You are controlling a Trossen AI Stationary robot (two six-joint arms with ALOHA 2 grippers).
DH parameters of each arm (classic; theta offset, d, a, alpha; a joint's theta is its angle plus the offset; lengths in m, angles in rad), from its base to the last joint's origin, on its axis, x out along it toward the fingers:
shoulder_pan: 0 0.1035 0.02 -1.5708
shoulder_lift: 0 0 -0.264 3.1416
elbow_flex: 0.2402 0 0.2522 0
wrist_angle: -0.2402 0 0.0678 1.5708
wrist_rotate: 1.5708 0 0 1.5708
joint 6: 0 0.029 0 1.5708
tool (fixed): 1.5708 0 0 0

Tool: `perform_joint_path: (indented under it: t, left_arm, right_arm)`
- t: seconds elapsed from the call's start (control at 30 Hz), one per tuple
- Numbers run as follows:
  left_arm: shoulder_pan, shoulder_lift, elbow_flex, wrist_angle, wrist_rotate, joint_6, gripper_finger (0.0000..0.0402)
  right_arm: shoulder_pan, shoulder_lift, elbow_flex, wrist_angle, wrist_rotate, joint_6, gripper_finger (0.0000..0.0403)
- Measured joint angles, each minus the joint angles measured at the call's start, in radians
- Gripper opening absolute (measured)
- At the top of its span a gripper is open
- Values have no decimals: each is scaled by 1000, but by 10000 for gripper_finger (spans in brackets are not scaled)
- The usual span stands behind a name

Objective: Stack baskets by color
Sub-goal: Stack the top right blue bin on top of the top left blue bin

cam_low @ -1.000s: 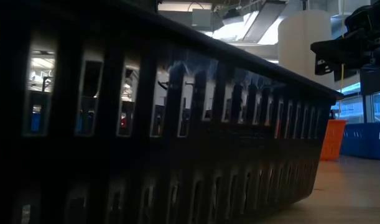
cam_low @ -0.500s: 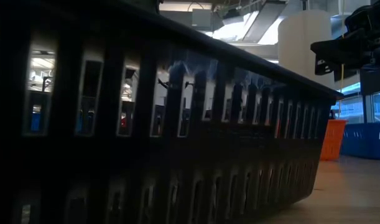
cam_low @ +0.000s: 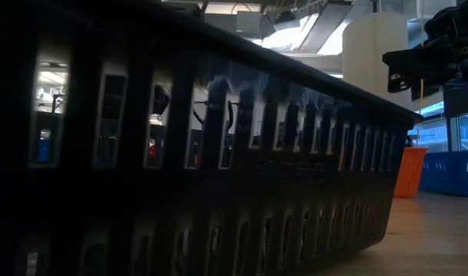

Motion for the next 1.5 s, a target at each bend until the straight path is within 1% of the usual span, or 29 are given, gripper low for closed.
perform_joint_path:
  t: [0.1,0.17,0.23,0.33,0.4,0.53,0.7,1.03,1.2,1.4,1.5]
  left_arm:
    - [1,10,0,12,14,35,95]
    - [2,9,0,22,23,52,85]
    - [2,9,0,28,28,69,66]
    - [2,9,0,28,29,74,22]
    - [2,9,0,28,30,82,7]
    - [2,7,0,27,31,90,1]
    - [2,-39,0,3,31,90,0]
    - [2,-221,17,-42,33,90,0]
    - [2,-278,106,-64,-7,120,0]
    - [2,-275,257,-158,-69,177,0]
    - [2,-268,306,-157,-75,215,0]
  right_arm:
    - [0,0,0,0,0,0,12]
    - [0,0,0,0,0,0,12]
    - [0,0,0,0,0,0,12]
    - [0,0,0,0,0,0,12]
    - [0,0,0,0,0,0,12]
    - [0,0,0,0,0,0,12]
    - [0,0,0,0,0,0,12]
    - [0,0,0,0,0,0,12]
    - [0,0,0,1,0,0,12]
    - [0,0,0,1,0,0,12]
    - [0,0,0,1,0,0,12]
